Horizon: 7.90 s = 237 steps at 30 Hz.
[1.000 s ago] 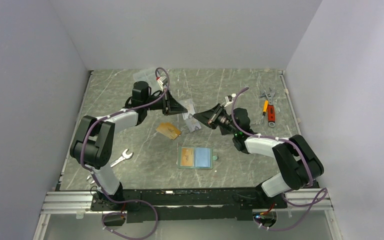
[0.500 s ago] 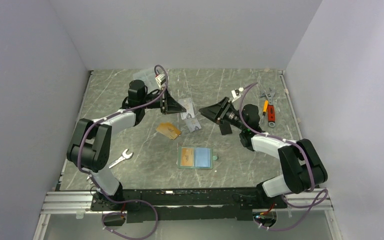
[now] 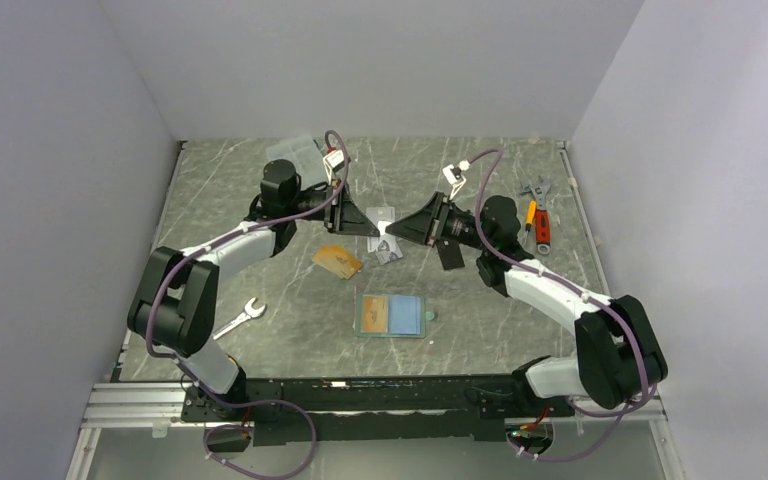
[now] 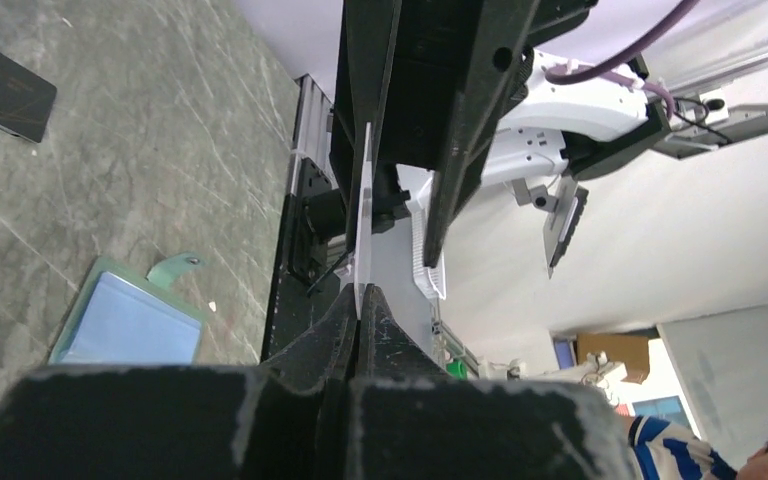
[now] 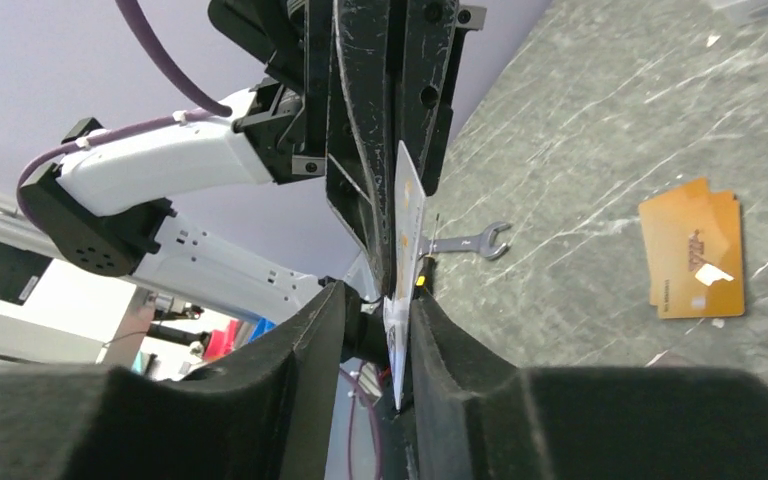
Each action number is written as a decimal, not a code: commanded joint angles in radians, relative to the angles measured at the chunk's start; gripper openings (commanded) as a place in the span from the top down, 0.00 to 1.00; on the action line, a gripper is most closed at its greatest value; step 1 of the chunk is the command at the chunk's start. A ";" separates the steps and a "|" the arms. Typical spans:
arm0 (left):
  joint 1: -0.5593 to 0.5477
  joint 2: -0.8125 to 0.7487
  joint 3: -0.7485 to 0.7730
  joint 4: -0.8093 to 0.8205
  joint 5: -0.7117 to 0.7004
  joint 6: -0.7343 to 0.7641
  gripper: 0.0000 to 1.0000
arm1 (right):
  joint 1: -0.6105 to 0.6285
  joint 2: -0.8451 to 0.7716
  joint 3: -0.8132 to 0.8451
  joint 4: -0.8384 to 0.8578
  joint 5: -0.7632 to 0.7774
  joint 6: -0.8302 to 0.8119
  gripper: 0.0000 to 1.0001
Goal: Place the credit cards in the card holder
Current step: Pick up the credit card from the center of the board, then insert the credit card into the card holder.
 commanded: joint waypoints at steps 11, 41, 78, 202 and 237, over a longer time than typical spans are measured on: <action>-0.023 -0.089 0.060 -0.073 0.078 0.110 0.98 | 0.117 -0.048 0.043 -0.087 0.065 -0.074 1.00; -0.018 -0.121 0.073 0.022 0.107 0.042 0.48 | 0.142 -0.132 -0.006 -0.175 0.078 -0.107 1.00; -0.017 -0.201 0.112 -0.442 0.170 0.411 0.57 | 0.006 -0.307 -0.089 -0.303 0.309 -0.071 1.00; -0.379 -0.152 -0.031 -1.126 -0.948 1.653 0.73 | 0.250 -0.003 -0.226 -0.414 0.420 -0.192 1.00; -0.439 -0.211 -0.161 -1.019 -0.992 1.806 0.69 | 0.242 0.110 -0.215 -0.383 0.332 -0.212 1.00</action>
